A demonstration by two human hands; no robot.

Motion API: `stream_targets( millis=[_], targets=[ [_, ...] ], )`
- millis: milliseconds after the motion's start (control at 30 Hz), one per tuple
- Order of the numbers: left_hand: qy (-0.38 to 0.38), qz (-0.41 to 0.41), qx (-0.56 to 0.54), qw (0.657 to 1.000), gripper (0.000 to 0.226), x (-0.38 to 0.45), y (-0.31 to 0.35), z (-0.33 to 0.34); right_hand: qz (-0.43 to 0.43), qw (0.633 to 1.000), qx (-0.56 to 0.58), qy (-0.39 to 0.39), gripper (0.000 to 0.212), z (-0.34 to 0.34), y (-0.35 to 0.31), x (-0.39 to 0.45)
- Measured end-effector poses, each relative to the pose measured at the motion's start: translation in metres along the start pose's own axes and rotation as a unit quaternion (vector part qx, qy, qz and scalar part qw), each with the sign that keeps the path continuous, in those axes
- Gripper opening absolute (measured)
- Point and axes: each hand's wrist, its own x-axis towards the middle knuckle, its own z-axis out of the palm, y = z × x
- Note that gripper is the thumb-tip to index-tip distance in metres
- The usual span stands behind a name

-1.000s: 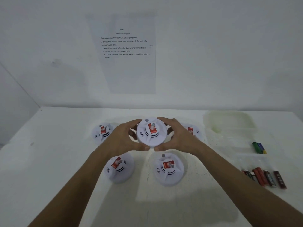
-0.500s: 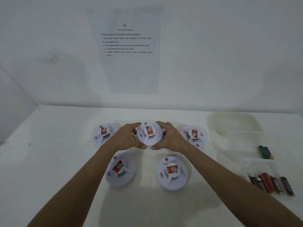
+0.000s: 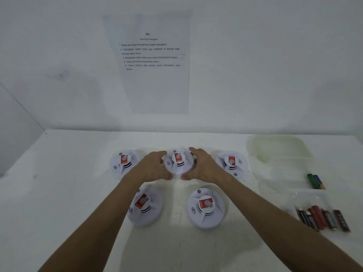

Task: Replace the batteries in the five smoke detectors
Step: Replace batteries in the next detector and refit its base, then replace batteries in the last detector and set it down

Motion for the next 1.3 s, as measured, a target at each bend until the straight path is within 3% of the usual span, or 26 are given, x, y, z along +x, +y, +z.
stream_targets(
  millis=[67,200,300,467,500,567,633,867,1133,1300],
  targets=[
    [0.008,0.01,0.063,0.998,0.048,-0.003,0.01,-0.001,-0.015,1.0,-0.019,0.006,0.073,-0.009,-0.003,-0.013],
    [-0.005,0.045,0.093,0.995,0.089,-0.005,0.041,0.003,-0.026,0.998,-0.004,0.061,0.085,-0.049,0.005,-0.044],
    [-0.025,0.092,0.086,0.992,0.085,-0.003,0.075,0.02,0.005,0.998,-0.04,0.053,0.097,-0.085,0.019,-0.07],
    [-0.041,0.138,0.1,0.985,0.05,0.018,0.121,0.06,0.07,0.994,-0.078,0.019,0.051,-0.117,0.049,-0.086],
    [-0.048,0.134,0.096,0.985,0.052,0.024,0.125,0.067,0.072,0.994,-0.082,0.007,0.043,-0.118,0.056,-0.085],
    [-0.054,0.107,0.108,0.987,0.076,0.033,0.127,0.076,0.046,0.995,-0.091,-0.015,0.033,-0.115,0.067,-0.081],
    [-0.057,0.07,0.129,0.988,0.083,0.042,0.122,0.084,0.018,0.995,-0.088,-0.039,0.053,-0.109,0.077,-0.076],
    [-0.028,0.04,0.096,0.994,0.04,0.049,0.113,0.105,0.035,0.993,-0.098,-0.052,0.074,-0.103,0.092,-0.056],
    [-0.021,0.055,-0.071,0.996,0.061,0.017,0.116,0.089,-0.02,0.995,-0.08,-0.063,0.111,-0.128,0.08,-0.082],
    [-0.115,0.107,-0.202,0.967,0.069,-0.025,0.139,0.061,-0.085,0.996,-0.009,-0.021,0.119,-0.157,0.07,-0.12]
  ],
)
